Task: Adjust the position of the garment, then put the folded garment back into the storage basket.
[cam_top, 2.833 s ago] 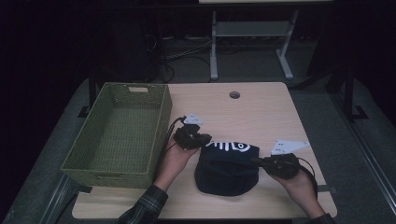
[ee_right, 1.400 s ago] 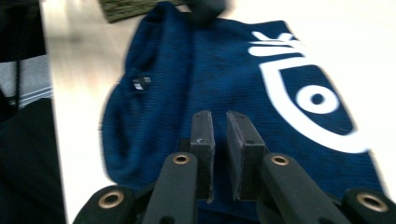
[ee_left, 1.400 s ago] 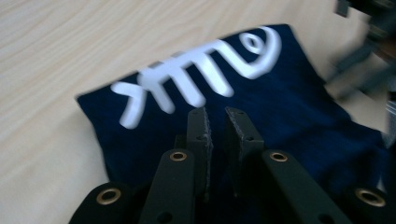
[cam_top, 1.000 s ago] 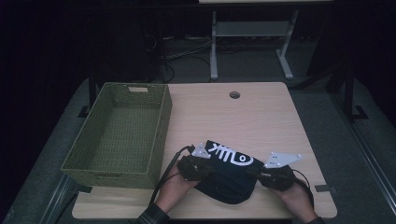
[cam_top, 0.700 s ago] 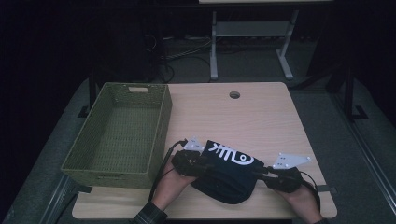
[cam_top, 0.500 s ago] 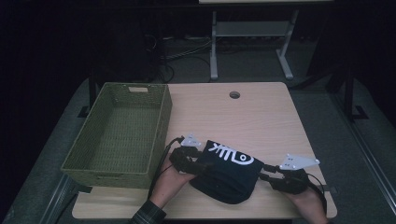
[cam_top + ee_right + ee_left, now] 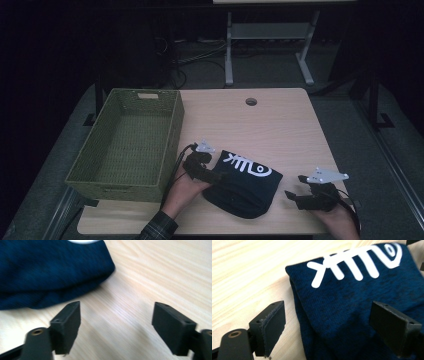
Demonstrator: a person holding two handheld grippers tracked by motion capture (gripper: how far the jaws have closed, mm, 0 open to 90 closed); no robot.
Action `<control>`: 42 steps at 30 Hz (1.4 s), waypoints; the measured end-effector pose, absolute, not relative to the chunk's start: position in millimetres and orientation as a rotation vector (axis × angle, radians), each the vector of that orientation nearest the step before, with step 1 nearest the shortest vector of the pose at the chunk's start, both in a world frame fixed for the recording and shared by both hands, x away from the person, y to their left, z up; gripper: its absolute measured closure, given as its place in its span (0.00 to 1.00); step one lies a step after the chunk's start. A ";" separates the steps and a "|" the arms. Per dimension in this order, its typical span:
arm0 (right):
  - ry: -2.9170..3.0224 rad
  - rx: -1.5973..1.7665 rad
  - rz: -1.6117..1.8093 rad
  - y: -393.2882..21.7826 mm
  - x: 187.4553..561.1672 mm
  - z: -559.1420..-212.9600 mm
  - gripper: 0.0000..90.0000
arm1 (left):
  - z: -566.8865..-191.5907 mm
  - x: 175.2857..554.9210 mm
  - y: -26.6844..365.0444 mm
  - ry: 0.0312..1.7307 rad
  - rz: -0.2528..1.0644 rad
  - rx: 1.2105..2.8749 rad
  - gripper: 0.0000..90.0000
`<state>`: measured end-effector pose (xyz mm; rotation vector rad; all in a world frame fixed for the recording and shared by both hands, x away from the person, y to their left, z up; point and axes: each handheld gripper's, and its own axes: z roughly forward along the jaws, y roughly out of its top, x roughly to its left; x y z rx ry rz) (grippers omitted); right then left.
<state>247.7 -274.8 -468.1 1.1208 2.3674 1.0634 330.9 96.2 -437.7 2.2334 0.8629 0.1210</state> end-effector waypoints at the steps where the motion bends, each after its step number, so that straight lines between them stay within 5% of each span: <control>1: 2.362 1.133 1.052 -275.0 249.0 -470.3 0.20 | -440.7 332.1 95.9 0.864 0.119 2.238 0.15; 26: 2.367 1.164 1.021 -277.2 260.9 -482.3 0.09 | -462.0 336.8 91.0 0.883 0.067 2.281 0.16; 29: 2.367 1.165 1.021 -277.0 261.0 -482.3 0.09 | -460.0 337.1 91.5 0.855 0.015 2.281 0.31; 42: 2.365 1.168 1.021 -276.9 261.2 -482.3 0.09 | -460.2 341.3 92.6 0.837 -0.132 2.258 0.64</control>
